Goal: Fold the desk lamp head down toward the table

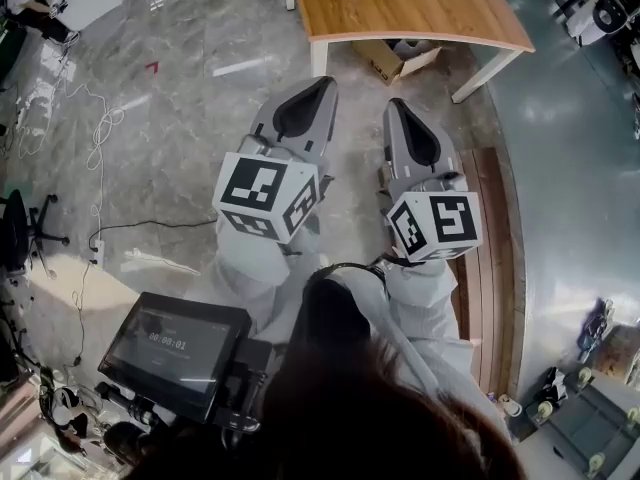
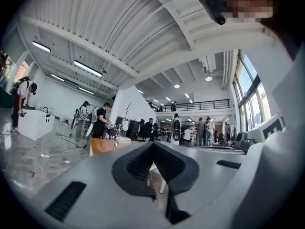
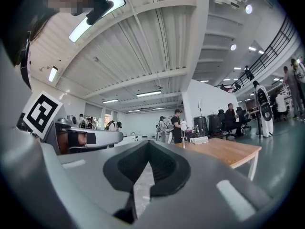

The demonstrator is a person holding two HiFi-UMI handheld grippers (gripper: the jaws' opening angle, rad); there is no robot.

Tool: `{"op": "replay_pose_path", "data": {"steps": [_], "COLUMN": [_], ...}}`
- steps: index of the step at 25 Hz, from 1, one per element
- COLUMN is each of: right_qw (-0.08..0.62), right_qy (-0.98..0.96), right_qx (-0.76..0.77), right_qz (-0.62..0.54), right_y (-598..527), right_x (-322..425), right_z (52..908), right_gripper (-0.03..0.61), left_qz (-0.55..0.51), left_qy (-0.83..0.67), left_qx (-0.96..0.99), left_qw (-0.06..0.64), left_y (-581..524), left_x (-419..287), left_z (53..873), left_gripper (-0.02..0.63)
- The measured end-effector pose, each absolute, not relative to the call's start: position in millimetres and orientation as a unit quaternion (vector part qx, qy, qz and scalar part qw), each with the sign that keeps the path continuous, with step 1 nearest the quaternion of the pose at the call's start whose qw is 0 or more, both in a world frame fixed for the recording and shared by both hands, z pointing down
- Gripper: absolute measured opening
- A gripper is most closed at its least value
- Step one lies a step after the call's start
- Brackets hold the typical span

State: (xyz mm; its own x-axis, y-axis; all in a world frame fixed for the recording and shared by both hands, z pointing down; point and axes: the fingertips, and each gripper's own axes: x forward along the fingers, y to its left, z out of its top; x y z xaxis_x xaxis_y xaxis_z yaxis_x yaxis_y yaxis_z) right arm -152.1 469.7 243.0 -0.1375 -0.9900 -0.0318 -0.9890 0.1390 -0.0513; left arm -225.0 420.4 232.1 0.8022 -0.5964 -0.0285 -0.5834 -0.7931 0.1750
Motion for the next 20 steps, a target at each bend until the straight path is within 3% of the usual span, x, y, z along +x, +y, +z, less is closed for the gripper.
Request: {"op": "replay_pose_path", "data": {"steps": [9, 20], "right_qw": [0.022, 0.006], "right_qy": [0.758, 0.746], "right_qx": [-0.652, -0.665], "right_qz": [-0.005, -0.031], "right_y": [272.8, 67.4], "right_x": [-99.2, 25.9], "right_z": [252.3, 264.2], "right_gripper": [0.002, 0.002], "left_qz": [-0.034, -0.015], "left_qy": [-0.318, -0.312], "left_qx": [0.945, 0.946], "left_qw": [0.067, 0.092], "left_y": [222.0, 16.3], "left_x": [-172.8, -54.9], "left_z": [237.0, 252.0], "left_gripper": [0.000, 0.000]}}
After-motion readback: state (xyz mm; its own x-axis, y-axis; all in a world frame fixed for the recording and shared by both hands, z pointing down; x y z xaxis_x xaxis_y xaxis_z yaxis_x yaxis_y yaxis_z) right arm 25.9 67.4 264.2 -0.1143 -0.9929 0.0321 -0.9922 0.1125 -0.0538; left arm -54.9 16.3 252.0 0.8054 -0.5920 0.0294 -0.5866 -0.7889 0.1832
